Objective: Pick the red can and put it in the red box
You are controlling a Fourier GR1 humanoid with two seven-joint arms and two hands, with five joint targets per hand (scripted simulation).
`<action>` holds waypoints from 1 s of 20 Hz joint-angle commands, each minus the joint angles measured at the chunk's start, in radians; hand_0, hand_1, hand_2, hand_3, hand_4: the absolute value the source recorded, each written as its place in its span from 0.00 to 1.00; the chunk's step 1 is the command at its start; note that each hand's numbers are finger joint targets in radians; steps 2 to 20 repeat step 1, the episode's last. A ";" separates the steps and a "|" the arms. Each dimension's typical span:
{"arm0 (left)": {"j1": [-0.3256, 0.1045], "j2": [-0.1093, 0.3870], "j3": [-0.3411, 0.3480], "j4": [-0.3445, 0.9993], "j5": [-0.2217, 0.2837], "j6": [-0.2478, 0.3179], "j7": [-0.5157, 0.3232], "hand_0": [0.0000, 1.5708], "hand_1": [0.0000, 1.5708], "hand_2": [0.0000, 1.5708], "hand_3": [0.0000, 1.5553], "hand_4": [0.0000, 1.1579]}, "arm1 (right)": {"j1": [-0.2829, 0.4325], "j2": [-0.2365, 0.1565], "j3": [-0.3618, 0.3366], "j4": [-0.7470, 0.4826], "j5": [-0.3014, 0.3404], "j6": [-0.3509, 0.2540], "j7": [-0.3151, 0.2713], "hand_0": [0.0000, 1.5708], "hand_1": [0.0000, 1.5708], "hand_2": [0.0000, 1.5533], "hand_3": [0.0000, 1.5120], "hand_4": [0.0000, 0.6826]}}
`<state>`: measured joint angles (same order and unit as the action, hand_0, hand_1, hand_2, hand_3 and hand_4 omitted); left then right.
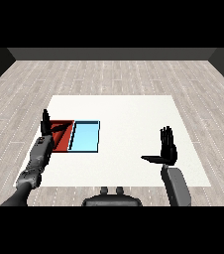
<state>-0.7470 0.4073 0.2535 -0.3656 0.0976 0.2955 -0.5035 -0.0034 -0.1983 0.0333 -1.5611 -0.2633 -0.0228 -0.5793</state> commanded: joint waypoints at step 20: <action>0.048 -0.053 0.034 -0.164 0.071 -0.105 -0.184 0.00 0.00 0.00 0.00 0.00 | -0.003 -0.004 0.019 -0.017 0.014 0.007 0.014 0.00 0.00 0.00 0.00 0.00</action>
